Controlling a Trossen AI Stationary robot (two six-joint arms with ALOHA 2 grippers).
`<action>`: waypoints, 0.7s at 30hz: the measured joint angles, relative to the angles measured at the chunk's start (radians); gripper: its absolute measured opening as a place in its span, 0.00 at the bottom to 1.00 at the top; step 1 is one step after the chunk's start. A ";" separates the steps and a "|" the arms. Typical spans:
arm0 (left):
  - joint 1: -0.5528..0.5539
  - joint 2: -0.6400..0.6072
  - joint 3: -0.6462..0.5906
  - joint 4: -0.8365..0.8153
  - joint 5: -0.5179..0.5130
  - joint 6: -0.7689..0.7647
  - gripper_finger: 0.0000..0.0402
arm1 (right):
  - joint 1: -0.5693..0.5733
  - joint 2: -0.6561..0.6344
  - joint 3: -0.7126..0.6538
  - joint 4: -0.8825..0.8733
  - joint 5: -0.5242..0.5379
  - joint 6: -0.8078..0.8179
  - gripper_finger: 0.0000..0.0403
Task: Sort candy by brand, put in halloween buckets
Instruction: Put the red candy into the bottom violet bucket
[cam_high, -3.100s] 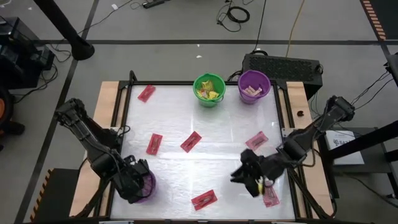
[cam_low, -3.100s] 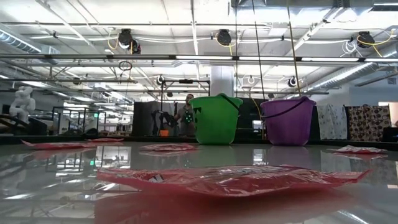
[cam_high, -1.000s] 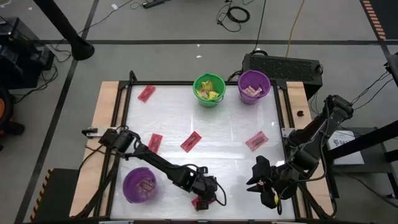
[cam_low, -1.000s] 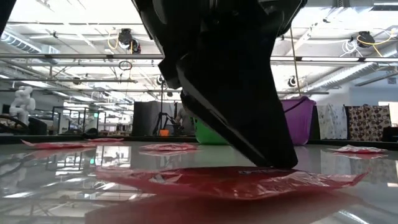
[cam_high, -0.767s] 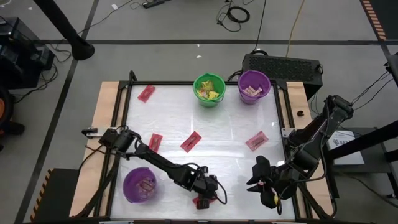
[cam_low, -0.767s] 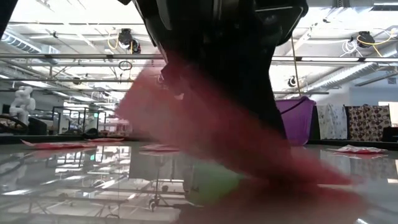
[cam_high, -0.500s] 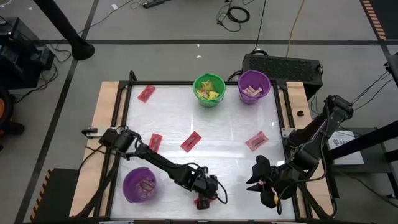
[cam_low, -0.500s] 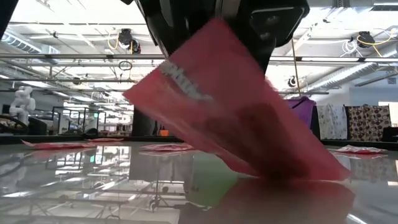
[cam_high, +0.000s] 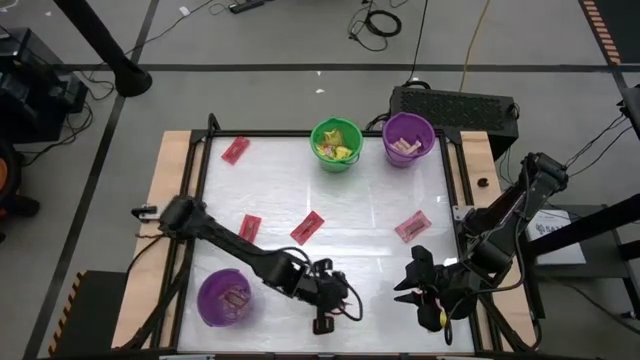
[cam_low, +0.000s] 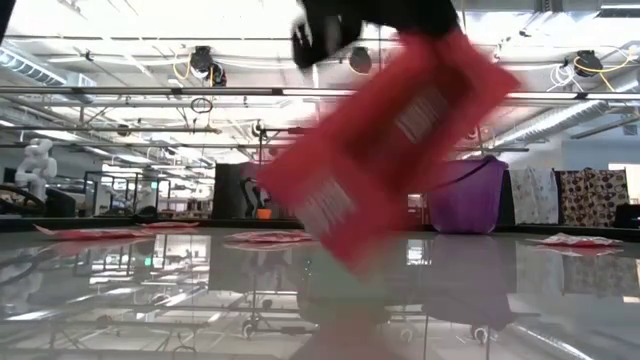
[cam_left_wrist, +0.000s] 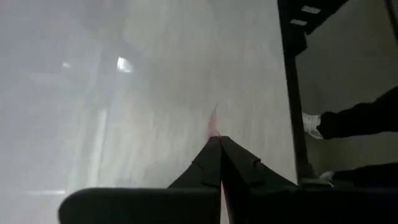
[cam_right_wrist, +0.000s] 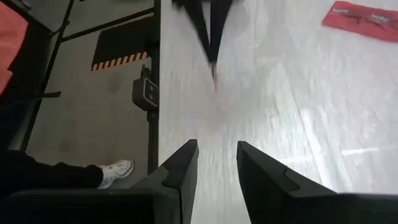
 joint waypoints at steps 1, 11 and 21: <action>-0.006 -0.028 0.000 -0.036 -0.010 -0.013 0.00 | 0.000 0.000 0.000 0.000 0.000 0.000 0.26; -0.119 -0.328 0.001 -0.558 -0.092 -0.290 0.00 | 0.000 0.000 0.000 -0.006 0.007 -0.031 0.26; -0.331 -0.448 0.001 -0.931 -0.172 -0.698 0.00 | 0.000 0.000 0.000 -0.006 0.034 -0.027 0.26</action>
